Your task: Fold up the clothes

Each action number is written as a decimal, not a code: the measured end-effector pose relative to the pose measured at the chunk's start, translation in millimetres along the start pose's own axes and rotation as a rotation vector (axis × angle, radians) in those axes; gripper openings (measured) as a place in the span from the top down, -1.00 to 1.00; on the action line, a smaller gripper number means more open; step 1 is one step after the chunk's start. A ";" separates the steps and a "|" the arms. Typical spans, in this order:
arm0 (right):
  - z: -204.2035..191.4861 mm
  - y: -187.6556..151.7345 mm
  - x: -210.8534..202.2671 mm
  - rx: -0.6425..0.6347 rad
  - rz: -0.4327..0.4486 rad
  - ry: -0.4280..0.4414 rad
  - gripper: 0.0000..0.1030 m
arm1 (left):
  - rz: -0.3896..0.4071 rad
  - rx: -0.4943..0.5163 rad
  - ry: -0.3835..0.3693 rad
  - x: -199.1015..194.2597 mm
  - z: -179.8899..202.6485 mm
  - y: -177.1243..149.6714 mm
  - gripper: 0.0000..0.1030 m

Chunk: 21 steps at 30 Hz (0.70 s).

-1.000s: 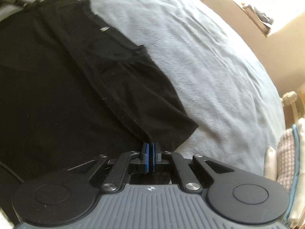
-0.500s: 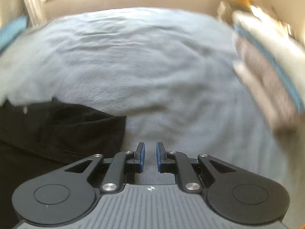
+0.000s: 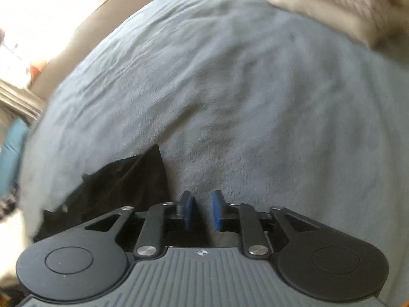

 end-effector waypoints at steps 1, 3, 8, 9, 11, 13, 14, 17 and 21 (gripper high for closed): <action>1.3 -3.0 -0.8 -0.007 -0.004 0.000 0.38 | -0.002 0.001 -0.006 -1.7 0.1 -0.3 0.17; 3.5 -8.2 2.8 -0.020 -0.018 0.004 0.30 | -0.003 0.005 -0.021 -4.6 0.7 -1.3 0.14; 6.8 -10.0 13.2 0.013 -0.058 0.040 0.20 | -0.004 -0.031 -0.058 -2.1 -4.8 0.5 0.14; 6.4 -8.1 14.8 0.017 -0.062 0.053 0.19 | 0.001 -0.039 -0.064 -1.0 -5.6 1.7 0.14; 4.6 -7.1 16.0 0.016 -0.073 0.073 0.19 | 0.015 -0.051 -0.074 1.7 -6.7 4.5 0.15; 2.5 -7.5 16.7 0.014 -0.079 0.086 0.19 | 0.023 -0.064 -0.076 4.4 -7.6 5.1 0.19; 1.4 -8.5 17.0 0.015 -0.079 0.086 0.19 | 0.028 -0.064 -0.076 4.8 -7.5 4.9 0.24; -2.0 -11.3 17.7 0.017 -0.077 0.088 0.20 | 0.038 -0.043 -0.076 4.7 -4.4 3.4 0.38; -10.4 -12.3 17.7 -0.015 -0.061 0.083 0.25 | 0.043 0.007 -0.048 5.0 4.5 0.8 0.70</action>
Point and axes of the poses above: each gripper's, at about its wrist camera, not at the fingertips, and x roughly the way its jaws point, z to its right, y to its top, the point moved 4 cm from there along x, roughly the way its jaws point, and after that the axes turned 13 degrees about -y, right-handed, at the moved point
